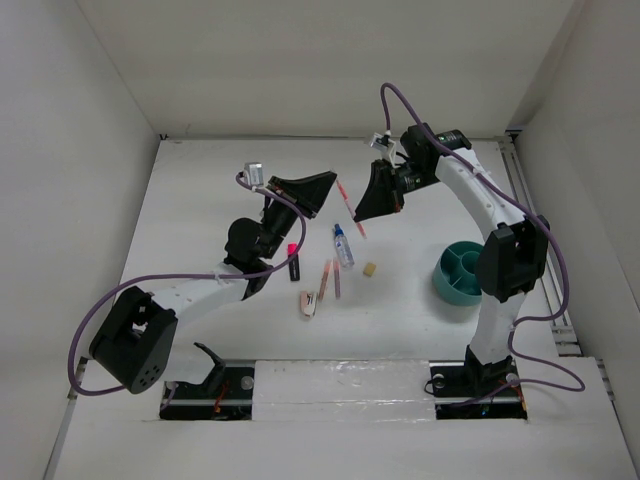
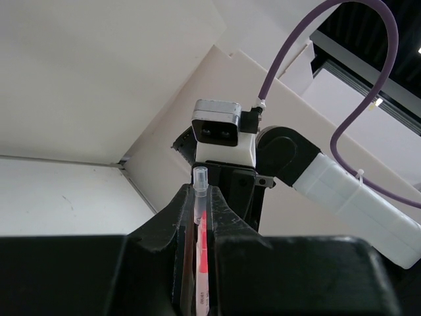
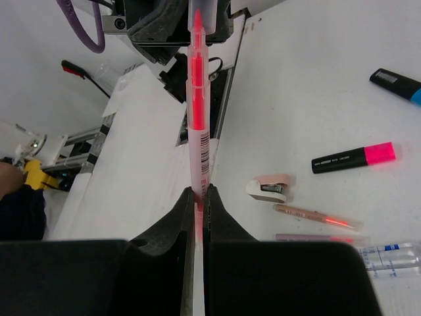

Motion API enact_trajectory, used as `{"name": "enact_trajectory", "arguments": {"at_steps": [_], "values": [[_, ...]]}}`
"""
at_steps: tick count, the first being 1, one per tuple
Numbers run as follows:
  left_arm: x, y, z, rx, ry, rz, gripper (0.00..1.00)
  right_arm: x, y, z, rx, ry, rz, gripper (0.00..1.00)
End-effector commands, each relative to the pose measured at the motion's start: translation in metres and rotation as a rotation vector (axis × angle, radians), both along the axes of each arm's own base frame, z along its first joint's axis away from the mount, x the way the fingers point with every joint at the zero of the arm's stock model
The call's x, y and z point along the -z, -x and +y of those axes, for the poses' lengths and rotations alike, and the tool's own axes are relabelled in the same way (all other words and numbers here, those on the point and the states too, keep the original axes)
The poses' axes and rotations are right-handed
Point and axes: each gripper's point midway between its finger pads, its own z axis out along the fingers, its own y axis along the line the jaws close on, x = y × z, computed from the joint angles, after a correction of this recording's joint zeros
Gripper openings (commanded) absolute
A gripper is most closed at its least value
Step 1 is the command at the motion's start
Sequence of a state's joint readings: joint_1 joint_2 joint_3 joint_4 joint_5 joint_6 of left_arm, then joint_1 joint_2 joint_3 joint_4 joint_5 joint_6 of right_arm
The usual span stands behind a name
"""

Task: Sort the stationery into containers
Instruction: Cap the pen

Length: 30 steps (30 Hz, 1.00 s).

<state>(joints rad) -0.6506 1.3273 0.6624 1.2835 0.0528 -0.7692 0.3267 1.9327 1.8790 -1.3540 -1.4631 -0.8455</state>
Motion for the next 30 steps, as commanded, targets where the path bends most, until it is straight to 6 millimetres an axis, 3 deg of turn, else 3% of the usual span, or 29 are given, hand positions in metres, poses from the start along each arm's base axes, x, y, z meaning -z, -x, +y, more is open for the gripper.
{"name": "enact_trajectory", "arguments": {"at_steps": [1, 7, 12, 19, 22, 30], "values": [[-0.020, 0.013, 0.001, 0.034, 0.050, -0.077, 0.00, -0.022, 0.003, 0.001, -0.009, -0.063, -0.030, 0.00], [-0.021, 0.015, 0.001, 0.042, 0.052, -0.087, 0.00, -0.020, 0.000, 0.002, -0.010, -0.066, -0.009, 0.00], [-0.019, 0.021, -0.021, 0.009, 0.004, -0.084, 0.00, -0.029, -0.002, 0.004, -0.012, -0.085, -0.006, 0.00], [-0.028, 0.025, -0.024, 0.016, 0.020, -0.131, 0.00, -0.035, 0.001, 0.000, -0.007, -0.105, -0.003, 0.00], [-0.022, 0.034, -0.025, 0.015, 0.007, -0.168, 0.00, -0.032, 0.002, -0.004, 0.003, -0.109, 0.023, 0.00], [-0.007, 0.036, -0.034, 0.066, 0.006, -0.139, 0.00, -0.041, -0.002, -0.019, 0.043, -0.158, 0.026, 0.00]]}}
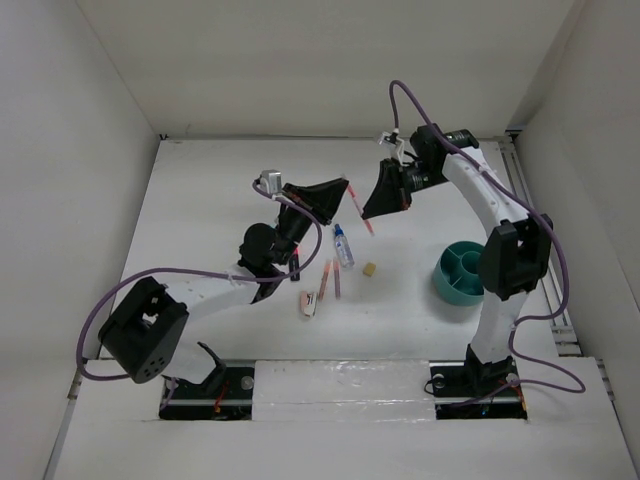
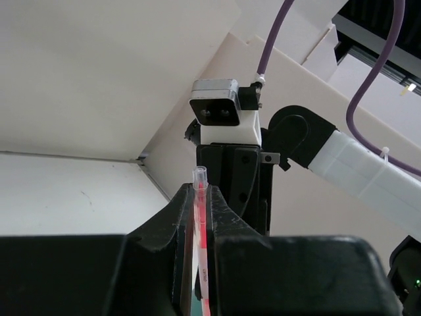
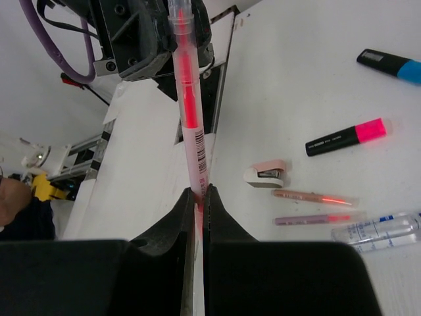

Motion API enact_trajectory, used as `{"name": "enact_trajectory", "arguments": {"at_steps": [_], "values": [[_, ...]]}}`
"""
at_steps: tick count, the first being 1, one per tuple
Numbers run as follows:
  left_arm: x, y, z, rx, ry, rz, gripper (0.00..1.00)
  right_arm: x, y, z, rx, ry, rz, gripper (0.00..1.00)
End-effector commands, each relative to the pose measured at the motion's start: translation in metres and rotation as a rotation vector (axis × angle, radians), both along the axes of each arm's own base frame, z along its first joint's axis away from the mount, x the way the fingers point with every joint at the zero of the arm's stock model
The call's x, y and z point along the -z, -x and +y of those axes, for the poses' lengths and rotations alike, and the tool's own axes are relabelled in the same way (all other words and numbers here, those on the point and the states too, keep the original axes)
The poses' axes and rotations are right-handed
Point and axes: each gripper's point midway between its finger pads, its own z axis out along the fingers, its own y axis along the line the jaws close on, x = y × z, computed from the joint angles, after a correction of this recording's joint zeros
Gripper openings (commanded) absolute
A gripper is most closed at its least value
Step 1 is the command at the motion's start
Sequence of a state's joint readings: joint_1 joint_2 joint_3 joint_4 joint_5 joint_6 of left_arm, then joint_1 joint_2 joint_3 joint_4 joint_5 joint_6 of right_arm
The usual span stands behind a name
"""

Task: Sort the stationery into containers
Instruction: Cap the pen

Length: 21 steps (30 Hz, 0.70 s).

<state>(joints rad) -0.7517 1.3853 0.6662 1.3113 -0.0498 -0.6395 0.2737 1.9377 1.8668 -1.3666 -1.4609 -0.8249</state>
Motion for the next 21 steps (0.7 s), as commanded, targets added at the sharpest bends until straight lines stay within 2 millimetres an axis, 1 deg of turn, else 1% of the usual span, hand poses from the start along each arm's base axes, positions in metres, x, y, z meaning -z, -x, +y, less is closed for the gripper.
{"name": "enact_trajectory", "arguments": {"at_steps": [1, 5, 6, 7, 8, 9, 10, 11, 12, 16, 17, 18, 19, 21], "values": [[-0.023, 0.035, -0.014, 0.132, 0.080, -0.120, 0.00, -0.045, 0.010, -0.003, -0.009, -0.175, -0.026, 0.00], [-0.017, 0.038, -0.024, 0.119, 0.100, -0.097, 0.00, -0.049, 0.012, -0.004, -0.009, -0.177, -0.037, 0.00], [-0.024, 0.042, -0.026, 0.128, 0.114, -0.110, 0.00, -0.052, 0.014, -0.004, -0.010, -0.180, -0.047, 0.00], [-0.013, 0.040, -0.032, 0.127, 0.094, -0.094, 0.00, -0.052, 0.014, -0.004, -0.010, -0.180, -0.047, 0.00], [-0.016, 0.038, -0.034, 0.127, 0.099, -0.099, 0.00, -0.052, 0.014, -0.004, -0.010, -0.180, -0.047, 0.00], [-0.013, 0.037, -0.036, 0.127, 0.092, -0.093, 0.00, -0.055, 0.016, -0.005, -0.011, -0.182, -0.056, 0.00], [-0.014, 0.040, -0.042, 0.148, 0.094, -0.102, 0.00, -0.053, 0.017, -0.005, -0.010, -0.180, -0.047, 0.00], [-0.017, 0.043, -0.042, 0.158, 0.099, -0.116, 0.00, -0.053, 0.017, -0.005, -0.010, -0.180, -0.047, 0.00], [-0.017, 0.043, -0.045, 0.161, 0.088, -0.128, 0.00, -0.055, 0.019, -0.005, -0.011, -0.182, -0.056, 0.00], [-0.019, 0.044, -0.044, 0.161, 0.094, -0.134, 0.00, -0.056, 0.016, -0.008, -0.002, -0.182, -0.057, 0.00], [-0.019, 0.043, -0.044, 0.157, 0.088, -0.139, 0.00, -0.058, 0.018, -0.008, -0.003, -0.184, -0.066, 0.00], [-0.014, 0.045, -0.044, 0.165, 0.079, -0.136, 0.00, -0.058, 0.018, -0.008, -0.003, -0.184, -0.066, 0.00], [-0.017, 0.046, -0.043, 0.164, 0.087, -0.145, 0.00, -0.059, 0.019, -0.008, -0.002, -0.181, -0.055, 0.00], [-0.011, 0.045, -0.044, 0.160, 0.075, -0.144, 0.00, -0.059, 0.019, -0.009, -0.002, -0.178, -0.044, 0.00]]}}
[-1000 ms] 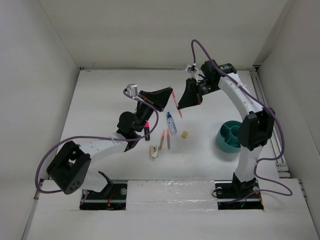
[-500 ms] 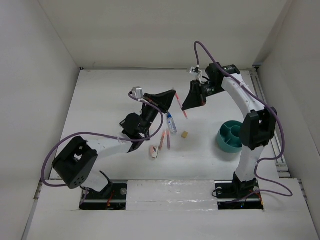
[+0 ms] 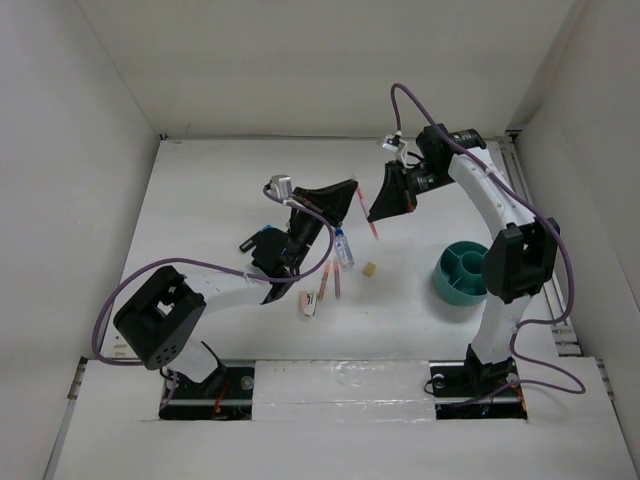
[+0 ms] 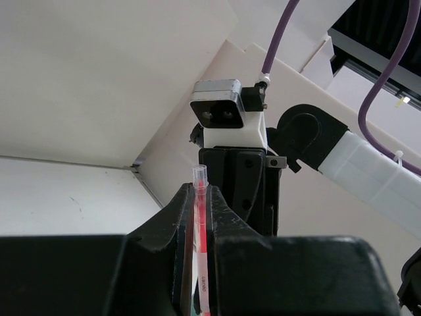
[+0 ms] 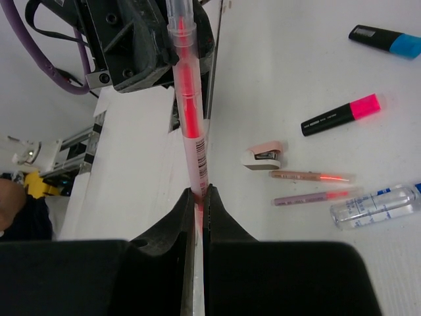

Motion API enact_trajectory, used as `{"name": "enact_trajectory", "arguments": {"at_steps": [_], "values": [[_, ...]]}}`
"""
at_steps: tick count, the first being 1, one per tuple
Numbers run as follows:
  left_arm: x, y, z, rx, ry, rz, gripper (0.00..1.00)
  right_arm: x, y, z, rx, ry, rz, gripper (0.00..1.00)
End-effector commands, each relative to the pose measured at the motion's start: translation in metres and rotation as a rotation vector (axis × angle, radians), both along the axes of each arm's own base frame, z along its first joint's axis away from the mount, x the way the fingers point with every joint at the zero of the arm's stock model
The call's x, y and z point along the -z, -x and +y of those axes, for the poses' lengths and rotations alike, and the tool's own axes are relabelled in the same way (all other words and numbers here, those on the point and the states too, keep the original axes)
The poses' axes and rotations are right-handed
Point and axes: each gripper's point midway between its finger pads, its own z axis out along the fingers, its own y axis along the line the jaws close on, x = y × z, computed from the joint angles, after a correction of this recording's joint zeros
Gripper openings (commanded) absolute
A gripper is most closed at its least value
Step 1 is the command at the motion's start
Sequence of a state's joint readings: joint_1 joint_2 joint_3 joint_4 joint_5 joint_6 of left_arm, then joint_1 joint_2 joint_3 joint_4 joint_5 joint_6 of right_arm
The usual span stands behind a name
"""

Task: Sort the stationery into containers
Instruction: Cap the pen

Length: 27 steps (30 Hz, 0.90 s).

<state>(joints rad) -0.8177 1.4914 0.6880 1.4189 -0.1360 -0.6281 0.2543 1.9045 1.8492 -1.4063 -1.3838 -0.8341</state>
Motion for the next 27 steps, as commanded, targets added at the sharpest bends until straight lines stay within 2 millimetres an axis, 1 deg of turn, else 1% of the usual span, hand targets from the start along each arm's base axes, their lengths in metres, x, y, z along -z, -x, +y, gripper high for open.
{"name": "enact_trajectory", "arguments": {"at_steps": [1, 4, 5, 6, 7, 8, 9, 10, 11, 12, 13, 14, 15, 17, 19, 21, 22, 24, 27], "values": [[-0.021, 0.046, -0.024, 0.173, 0.039, -0.152, 0.00, -0.065, 0.015, 0.004, -0.032, -0.256, -0.040, 0.00], [-0.019, 0.048, -0.027, 0.183, 0.039, -0.152, 0.00, -0.069, 0.016, 0.004, -0.033, -0.252, -0.028, 0.00], [-0.014, 0.047, -0.029, 0.183, 0.032, -0.144, 0.00, -0.067, 0.016, 0.004, -0.032, -0.248, -0.013, 0.00], [-0.014, 0.048, -0.030, 0.185, 0.022, -0.154, 0.00, -0.070, 0.017, 0.003, -0.034, -0.250, -0.022, 0.00], [-0.014, 0.046, -0.032, 0.185, 0.022, -0.154, 0.00, -0.070, 0.018, 0.003, -0.032, -0.246, -0.003, 0.00], [-0.014, 0.050, -0.035, 0.196, 0.023, -0.154, 0.00, -0.070, 0.017, 0.003, -0.033, -0.246, -0.004, 0.00], [-0.009, 0.048, -0.037, 0.191, 0.007, -0.152, 0.00, -0.074, 0.018, 0.003, -0.035, -0.246, -0.006, 0.00], [-0.013, 0.052, -0.040, 0.203, 0.015, -0.159, 0.00, -0.074, 0.018, 0.003, -0.035, -0.244, 0.000, 0.00], [-0.010, 0.051, -0.041, 0.192, -0.007, -0.165, 0.00, -0.074, 0.018, 0.003, -0.035, -0.242, 0.006, 0.00], [-0.006, 0.053, -0.046, 0.200, -0.018, -0.164, 0.00, -0.078, 0.020, 0.002, -0.035, -0.242, 0.009, 0.00], [-0.008, 0.055, -0.050, 0.205, -0.026, -0.168, 0.00, -0.081, 0.021, 0.002, -0.037, -0.242, 0.003, 0.00], [-0.005, 0.053, -0.049, 0.189, -0.041, -0.169, 0.00, -0.079, 0.021, 0.002, -0.037, -0.239, 0.015, 0.00], [-0.005, 0.056, -0.052, 0.198, -0.041, -0.169, 0.00, -0.083, 0.022, 0.002, -0.038, -0.240, 0.011, 0.00], [-0.005, 0.056, -0.052, 0.193, -0.046, -0.174, 0.00, -0.086, 0.025, 0.001, -0.039, -0.239, 0.014, 0.00], [-0.005, 0.056, -0.052, 0.193, -0.046, -0.174, 0.00, -0.084, 0.023, 0.001, -0.039, -0.235, 0.025, 0.00], [-0.005, 0.056, -0.052, 0.193, -0.046, -0.174, 0.00, -0.088, 0.025, 0.001, -0.041, -0.234, 0.027, 0.00], [-0.001, 0.056, -0.051, 0.194, -0.053, -0.168, 0.00, -0.086, 0.025, 0.001, -0.040, -0.231, 0.039, 0.00], [-0.001, 0.056, -0.051, 0.188, -0.060, -0.175, 0.00, -0.089, 0.026, 0.001, -0.042, -0.231, 0.033, 0.00], [0.003, 0.057, -0.052, 0.197, -0.070, -0.172, 0.00, -0.088, 0.025, 0.001, -0.041, -0.225, 0.055, 0.00]]}}
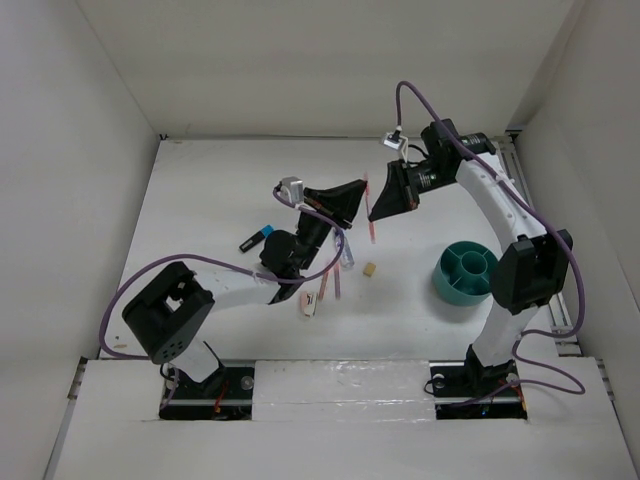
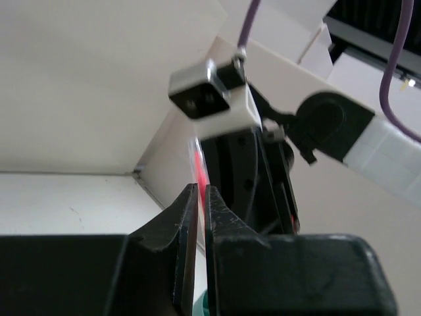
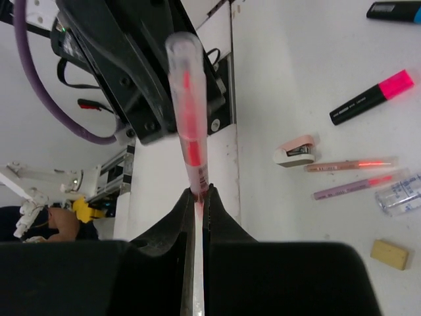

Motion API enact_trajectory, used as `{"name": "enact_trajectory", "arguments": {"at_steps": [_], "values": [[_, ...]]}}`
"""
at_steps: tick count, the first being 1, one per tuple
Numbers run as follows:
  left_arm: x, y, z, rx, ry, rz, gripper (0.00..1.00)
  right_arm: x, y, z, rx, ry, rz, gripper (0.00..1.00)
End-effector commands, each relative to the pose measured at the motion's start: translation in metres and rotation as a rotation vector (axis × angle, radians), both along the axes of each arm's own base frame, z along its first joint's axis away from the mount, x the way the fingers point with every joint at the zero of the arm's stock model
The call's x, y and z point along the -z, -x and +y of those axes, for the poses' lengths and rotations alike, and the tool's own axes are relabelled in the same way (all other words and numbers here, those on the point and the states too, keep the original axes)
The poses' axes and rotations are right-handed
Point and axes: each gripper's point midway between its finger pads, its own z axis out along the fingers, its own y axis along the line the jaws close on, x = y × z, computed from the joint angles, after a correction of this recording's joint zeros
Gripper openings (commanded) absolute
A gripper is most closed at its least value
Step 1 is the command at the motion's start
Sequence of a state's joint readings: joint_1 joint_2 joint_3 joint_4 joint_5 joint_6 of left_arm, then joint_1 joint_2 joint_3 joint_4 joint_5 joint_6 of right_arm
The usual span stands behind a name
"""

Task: Sort the stationery into containers
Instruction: Cap the pen

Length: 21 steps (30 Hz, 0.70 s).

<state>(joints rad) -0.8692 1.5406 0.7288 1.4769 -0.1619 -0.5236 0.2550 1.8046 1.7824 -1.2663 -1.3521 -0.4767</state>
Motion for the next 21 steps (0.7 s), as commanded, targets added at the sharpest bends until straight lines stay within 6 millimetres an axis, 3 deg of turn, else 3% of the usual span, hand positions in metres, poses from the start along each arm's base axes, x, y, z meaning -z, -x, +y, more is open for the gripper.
{"name": "enact_trajectory", "arguments": {"at_steps": [1, 11, 13, 18, 21], "values": [[0.011, 0.051, -0.035, 0.217, -0.050, -0.091, 0.00, -0.069, 0.012, 0.003, -0.096, -0.291, -0.119, 0.00], [0.020, 0.053, -0.030, 0.214, -0.045, -0.078, 0.00, -0.070, 0.012, 0.003, -0.100, -0.295, -0.143, 0.00], [0.014, 0.052, -0.026, 0.197, -0.029, -0.079, 0.00, -0.069, 0.012, 0.003, -0.101, -0.303, -0.176, 0.00], [0.004, 0.053, -0.009, 0.149, -0.010, -0.058, 0.00, -0.048, -0.005, -0.002, -0.057, -0.275, -0.233, 0.00], [0.009, 0.050, -0.002, 0.111, -0.035, -0.037, 0.00, -0.039, -0.013, -0.005, -0.044, -0.264, -0.239, 0.00]]}}
